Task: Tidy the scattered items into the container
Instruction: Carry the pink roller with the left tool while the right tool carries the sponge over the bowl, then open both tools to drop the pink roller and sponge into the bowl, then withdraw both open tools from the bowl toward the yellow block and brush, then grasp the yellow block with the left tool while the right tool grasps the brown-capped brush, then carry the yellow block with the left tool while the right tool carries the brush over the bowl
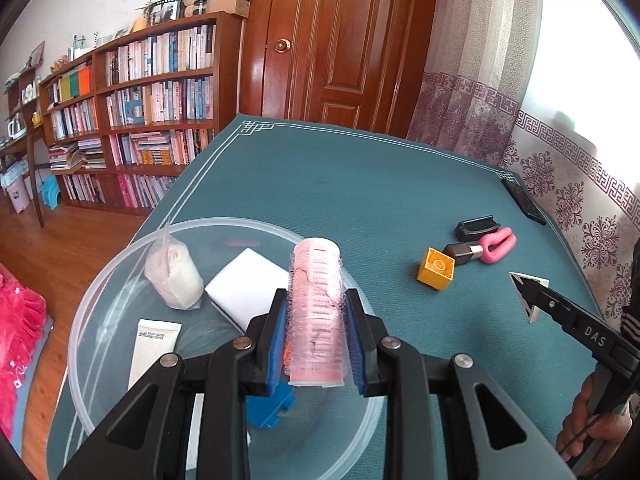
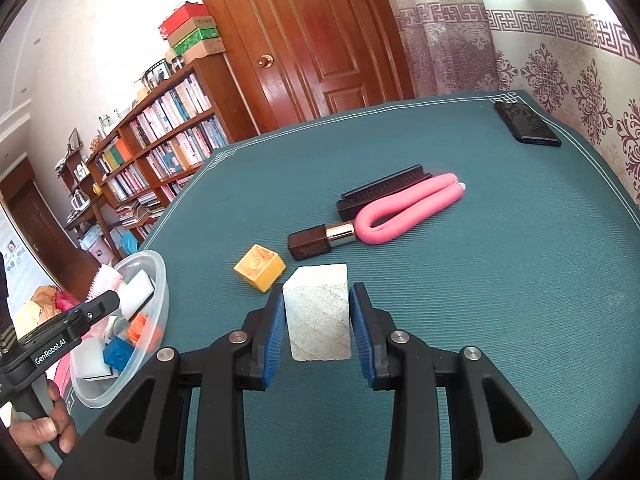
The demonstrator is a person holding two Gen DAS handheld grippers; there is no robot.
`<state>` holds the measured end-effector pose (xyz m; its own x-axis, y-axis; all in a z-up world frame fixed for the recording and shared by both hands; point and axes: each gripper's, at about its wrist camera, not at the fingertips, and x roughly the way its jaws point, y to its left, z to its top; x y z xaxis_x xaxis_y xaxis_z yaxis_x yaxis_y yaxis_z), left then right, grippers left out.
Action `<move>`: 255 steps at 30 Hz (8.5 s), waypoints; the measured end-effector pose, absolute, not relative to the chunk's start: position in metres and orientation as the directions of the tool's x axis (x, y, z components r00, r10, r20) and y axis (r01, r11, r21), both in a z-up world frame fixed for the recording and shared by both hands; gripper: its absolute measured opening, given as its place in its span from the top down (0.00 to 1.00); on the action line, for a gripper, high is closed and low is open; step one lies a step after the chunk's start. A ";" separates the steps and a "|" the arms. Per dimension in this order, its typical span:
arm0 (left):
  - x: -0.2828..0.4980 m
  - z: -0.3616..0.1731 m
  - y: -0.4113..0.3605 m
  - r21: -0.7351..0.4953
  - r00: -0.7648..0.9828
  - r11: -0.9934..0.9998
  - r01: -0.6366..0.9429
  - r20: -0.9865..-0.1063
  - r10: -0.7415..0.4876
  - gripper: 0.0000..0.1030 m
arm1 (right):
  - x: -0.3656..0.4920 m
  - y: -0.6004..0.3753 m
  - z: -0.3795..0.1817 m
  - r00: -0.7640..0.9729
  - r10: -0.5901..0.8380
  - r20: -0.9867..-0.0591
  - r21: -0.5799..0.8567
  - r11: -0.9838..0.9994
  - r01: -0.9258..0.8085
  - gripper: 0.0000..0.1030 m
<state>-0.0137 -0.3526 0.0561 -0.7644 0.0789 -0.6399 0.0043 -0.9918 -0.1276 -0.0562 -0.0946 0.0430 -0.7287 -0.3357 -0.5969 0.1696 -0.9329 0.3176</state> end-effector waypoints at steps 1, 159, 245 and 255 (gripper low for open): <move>-0.013 0.056 -0.356 -0.127 -0.764 -0.992 0.009 -0.641 0.075 0.70 | -0.056 -0.100 0.044 -0.725 -0.345 -0.596 0.320 -0.930 0.180 0.66; -0.102 0.012 -0.226 -0.034 -0.658 -0.974 -0.224 -0.732 0.177 0.38 | -0.068 -0.044 0.008 -0.709 -0.255 -0.657 0.317 -0.947 0.046 0.47; -0.045 0.076 -0.267 -0.101 -0.873 -0.993 -0.067 -0.476 0.107 0.61 | -0.080 -0.095 0.022 -0.735 -0.241 -0.633 0.254 -0.962 0.097 0.37; -0.022 0.089 -0.296 -0.097 -0.873 -0.995 -0.027 -0.483 0.071 0.61 | -0.065 -0.097 0.029 -0.750 -0.267 -0.605 0.281 -0.953 0.112 0.37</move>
